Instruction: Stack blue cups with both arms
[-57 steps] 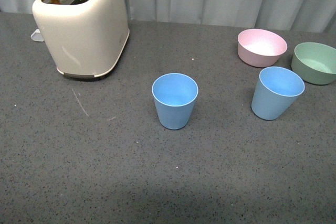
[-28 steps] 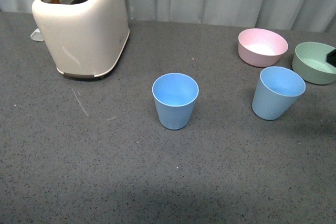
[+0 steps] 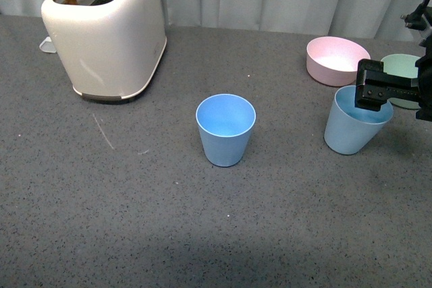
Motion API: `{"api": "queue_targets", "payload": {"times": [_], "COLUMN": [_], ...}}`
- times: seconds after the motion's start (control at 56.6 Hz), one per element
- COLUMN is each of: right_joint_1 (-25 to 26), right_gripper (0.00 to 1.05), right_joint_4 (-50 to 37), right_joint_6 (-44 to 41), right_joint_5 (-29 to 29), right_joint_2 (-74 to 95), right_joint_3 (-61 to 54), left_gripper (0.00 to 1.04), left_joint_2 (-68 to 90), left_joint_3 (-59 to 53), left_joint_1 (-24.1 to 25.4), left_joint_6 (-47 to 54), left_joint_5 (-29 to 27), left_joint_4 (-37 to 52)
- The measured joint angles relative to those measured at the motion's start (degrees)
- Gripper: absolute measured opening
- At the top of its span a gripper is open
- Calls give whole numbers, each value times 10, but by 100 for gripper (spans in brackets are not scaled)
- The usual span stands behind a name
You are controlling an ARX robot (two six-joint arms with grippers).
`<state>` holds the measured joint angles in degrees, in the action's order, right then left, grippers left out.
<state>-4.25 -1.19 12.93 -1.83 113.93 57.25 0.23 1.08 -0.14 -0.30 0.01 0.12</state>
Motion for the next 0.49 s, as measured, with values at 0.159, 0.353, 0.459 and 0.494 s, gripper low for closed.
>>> {"api": "queue_targets", "payload": {"times": [0.159,0.353,0.459,0.494], "right_joint_1": [-3,-2,-2,-2], "right_gripper": [85,51,32,28], "right_joint_4": [14,43,44,43], "right_joint_6": [1,9,12,13], "right_joint_5": [-7,-3,0,-3], "right_joint_2": [18,38,38,38], "right_joint_3": [22,37,39,39], "left_gripper": [98,98,98,98], "left_joint_2": [0,0,0,0], "left_joint_3": [0,0,0,0], "left_joint_1": [0,0,0,0], "left_joint_6": [0,0,0,0], "left_joint_5": [0,0,0,0], "left_joint_4": [0,0,0,0]}}
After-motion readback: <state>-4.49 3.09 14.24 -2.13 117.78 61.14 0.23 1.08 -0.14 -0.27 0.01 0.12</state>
